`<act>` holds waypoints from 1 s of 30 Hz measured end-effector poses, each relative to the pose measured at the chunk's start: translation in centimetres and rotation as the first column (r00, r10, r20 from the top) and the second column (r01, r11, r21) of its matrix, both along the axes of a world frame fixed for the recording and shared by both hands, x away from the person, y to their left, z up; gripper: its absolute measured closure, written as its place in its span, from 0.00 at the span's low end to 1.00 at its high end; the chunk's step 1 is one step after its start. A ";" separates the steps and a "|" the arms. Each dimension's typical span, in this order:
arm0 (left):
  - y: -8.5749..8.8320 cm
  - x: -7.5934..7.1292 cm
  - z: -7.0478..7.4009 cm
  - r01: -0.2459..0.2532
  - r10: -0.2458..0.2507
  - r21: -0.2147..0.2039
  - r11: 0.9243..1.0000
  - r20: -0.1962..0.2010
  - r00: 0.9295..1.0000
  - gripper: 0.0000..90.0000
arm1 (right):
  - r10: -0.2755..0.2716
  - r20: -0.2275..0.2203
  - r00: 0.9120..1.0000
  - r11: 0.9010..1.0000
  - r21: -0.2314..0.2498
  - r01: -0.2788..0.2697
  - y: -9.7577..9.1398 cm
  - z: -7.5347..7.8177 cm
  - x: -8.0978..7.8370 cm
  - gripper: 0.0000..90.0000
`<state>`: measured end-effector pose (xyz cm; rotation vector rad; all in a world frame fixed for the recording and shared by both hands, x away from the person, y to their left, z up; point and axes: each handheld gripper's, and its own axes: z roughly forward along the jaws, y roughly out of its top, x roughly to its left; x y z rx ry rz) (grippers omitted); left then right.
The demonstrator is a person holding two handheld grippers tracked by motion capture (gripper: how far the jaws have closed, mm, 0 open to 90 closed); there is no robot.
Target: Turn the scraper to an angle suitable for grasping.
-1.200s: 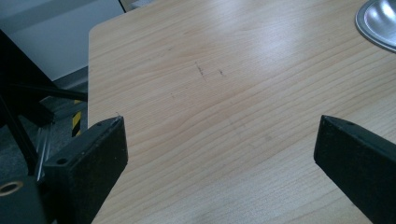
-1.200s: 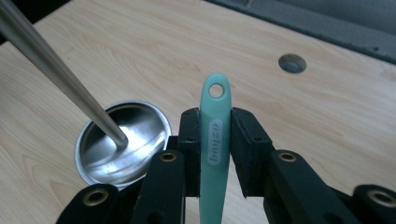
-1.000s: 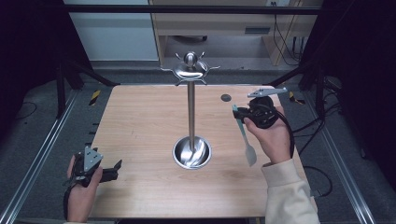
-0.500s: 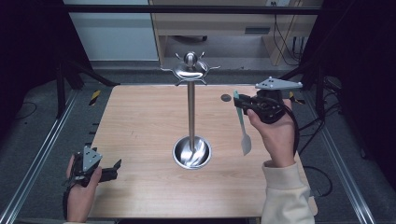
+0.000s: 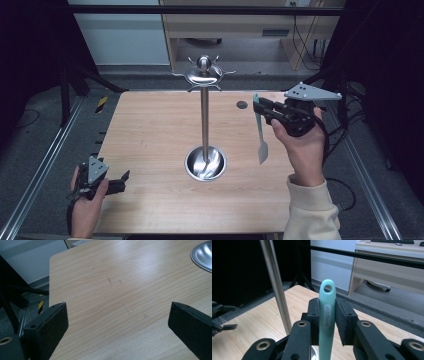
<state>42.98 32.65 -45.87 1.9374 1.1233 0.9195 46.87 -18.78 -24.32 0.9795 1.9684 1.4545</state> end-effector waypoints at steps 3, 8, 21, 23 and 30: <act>0.0 0.0 0.0 0.002 -0.002 0.001 1.000 0.000 1.000 0.03 | 0.012 0.014 1.000 1.000 0.006 -0.012 0.1 0.3 -0.3 0.83; 0.0 0.0 0.0 0.002 -0.002 0.003 1.000 0.000 1.000 0.03 | 0.044 0.027 0.999 0.999 0.029 -0.044 0.3 0.7 -0.8 0.83; 0.0 0.0 0.0 -0.001 0.001 0.002 1.000 -0.001 1.000 0.03 | 0.072 0.085 0.994 0.996 0.048 -0.076 0.9 1.8 -2.2 0.83; 0.0 0.0 0.0 -0.001 0.001 0.002 1.000 -0.001 1.000 0.03 | 0.076 0.093 0.993 0.996 0.047 -0.081 1.0 2.0 -2.4 0.83; -0.1 0.0 0.0 0.003 -0.003 0.002 1.000 0.000 1.000 0.03 | 0.099 0.115 0.988 0.993 0.050 -0.106 1.5 2.3 -2.9 0.83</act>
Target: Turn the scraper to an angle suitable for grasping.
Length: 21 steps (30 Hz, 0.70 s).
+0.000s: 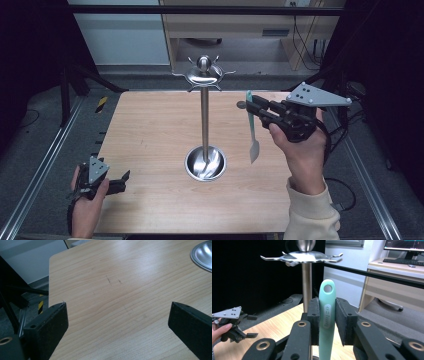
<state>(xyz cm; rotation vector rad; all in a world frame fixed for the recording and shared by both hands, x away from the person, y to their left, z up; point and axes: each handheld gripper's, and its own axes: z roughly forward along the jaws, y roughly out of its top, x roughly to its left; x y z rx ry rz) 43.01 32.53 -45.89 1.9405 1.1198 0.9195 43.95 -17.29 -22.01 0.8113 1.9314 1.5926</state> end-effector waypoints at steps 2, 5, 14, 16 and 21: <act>0.0 0.0 0.0 -0.001 0.001 -0.001 1.000 0.000 1.000 0.03 | 0.000 0.010 1.000 1.000 0.009 0.000 0.2 0.1 -0.2 0.83; 0.1 0.0 0.0 -0.002 0.002 -0.001 1.000 0.000 1.000 0.03 | 0.003 0.023 1.000 1.000 0.014 -0.003 0.4 0.3 -0.5 0.83; 0.0 0.0 0.0 -0.002 0.002 0.001 1.000 -0.001 1.000 0.03 | 0.010 0.061 0.998 0.999 0.052 -0.013 1.1 0.7 -1.2 0.83; 0.0 0.0 0.0 -0.002 0.002 0.001 1.000 0.000 1.000 0.03 | 0.010 0.065 0.998 0.999 0.050 -0.013 1.4 0.7 -1.2 0.83; 0.0 0.0 0.0 -0.001 0.001 0.001 1.000 0.000 1.000 0.03 | 0.022 0.071 0.997 0.999 0.046 -0.025 1.9 0.8 -1.5 0.83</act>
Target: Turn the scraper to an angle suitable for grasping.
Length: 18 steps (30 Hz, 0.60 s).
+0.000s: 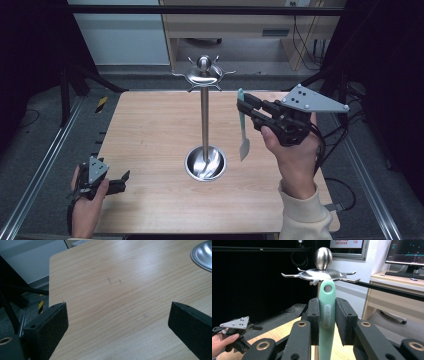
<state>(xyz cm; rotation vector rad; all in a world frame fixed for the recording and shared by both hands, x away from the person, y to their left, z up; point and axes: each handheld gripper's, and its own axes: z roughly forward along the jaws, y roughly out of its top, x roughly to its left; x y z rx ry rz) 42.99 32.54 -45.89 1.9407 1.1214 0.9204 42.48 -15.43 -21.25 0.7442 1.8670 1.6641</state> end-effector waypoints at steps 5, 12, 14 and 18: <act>0.0 0.0 0.0 -0.001 0.001 0.000 1.000 0.000 1.000 0.03 | 0.010 0.008 1.000 1.000 -0.006 -0.010 0.4 0.0 -0.1 0.83; 0.0 0.0 0.0 0.000 0.000 0.001 1.000 -0.001 1.000 0.03 | 0.020 0.003 1.000 1.000 -0.009 -0.020 1.0 -0.1 0.0 0.83; 0.0 0.0 0.0 0.001 -0.001 0.003 1.000 0.000 1.000 0.03 | 0.023 0.006 1.000 1.000 -0.011 -0.023 1.2 -0.1 0.1 0.83; -0.1 0.0 0.0 0.000 0.000 0.002 1.000 -0.002 1.000 0.03 | 0.025 0.007 1.000 1.000 -0.012 -0.025 1.8 -0.1 0.2 0.83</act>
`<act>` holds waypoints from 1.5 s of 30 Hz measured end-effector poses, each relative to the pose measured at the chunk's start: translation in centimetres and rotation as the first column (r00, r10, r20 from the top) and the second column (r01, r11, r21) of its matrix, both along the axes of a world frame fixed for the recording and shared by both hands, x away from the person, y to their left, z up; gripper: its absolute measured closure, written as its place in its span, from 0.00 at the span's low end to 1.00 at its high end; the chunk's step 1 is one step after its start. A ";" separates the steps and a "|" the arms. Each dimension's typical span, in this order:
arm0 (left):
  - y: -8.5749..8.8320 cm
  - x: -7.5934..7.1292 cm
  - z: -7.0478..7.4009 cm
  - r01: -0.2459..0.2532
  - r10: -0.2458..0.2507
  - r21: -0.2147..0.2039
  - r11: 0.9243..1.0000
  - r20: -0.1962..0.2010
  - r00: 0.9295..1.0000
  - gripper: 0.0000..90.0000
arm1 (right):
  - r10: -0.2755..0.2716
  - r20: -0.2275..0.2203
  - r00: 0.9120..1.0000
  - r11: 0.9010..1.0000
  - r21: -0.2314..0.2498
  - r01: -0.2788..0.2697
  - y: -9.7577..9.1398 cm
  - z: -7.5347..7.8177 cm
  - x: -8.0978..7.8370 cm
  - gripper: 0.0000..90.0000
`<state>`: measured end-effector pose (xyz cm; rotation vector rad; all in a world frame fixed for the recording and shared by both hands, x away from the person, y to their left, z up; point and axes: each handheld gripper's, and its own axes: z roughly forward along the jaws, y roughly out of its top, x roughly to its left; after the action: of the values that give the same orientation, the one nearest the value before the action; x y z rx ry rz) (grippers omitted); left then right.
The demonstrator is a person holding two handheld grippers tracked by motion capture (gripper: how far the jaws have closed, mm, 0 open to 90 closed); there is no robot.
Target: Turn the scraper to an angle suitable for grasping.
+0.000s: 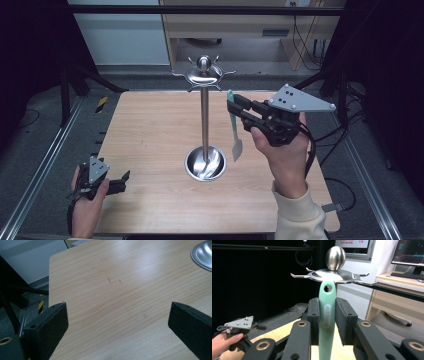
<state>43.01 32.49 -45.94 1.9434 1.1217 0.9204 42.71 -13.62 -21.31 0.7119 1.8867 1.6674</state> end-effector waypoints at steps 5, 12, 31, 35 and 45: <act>0.0 0.0 0.0 0.000 0.000 0.001 1.000 0.001 1.000 0.03 | 0.001 0.001 1.000 1.000 0.006 -0.001 0.5 0.1 0.3 0.83; -0.1 0.0 0.0 0.004 -0.004 0.004 1.000 -0.002 1.000 0.03 | -0.004 0.006 1.000 1.000 0.019 0.004 0.8 0.1 0.4 0.83; -0.1 0.0 0.0 0.006 -0.006 0.004 1.000 -0.004 1.000 0.03 | -0.040 -0.001 0.999 0.999 -0.017 0.040 1.4 0.0 0.5 0.83; -0.1 0.0 0.0 0.006 -0.006 0.004 1.000 -0.005 1.000 0.03 | -0.039 -0.004 0.999 0.999 -0.019 0.039 1.5 -0.1 0.7 0.83; -0.1 0.0 -0.1 0.010 -0.009 0.005 1.000 -0.009 1.000 0.03 | -0.037 -0.007 0.999 0.999 -0.016 0.037 1.7 -0.3 0.9 0.83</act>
<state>43.06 32.39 -46.03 1.9570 1.1157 0.9106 43.66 -11.91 -21.58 0.7436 1.8783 1.6275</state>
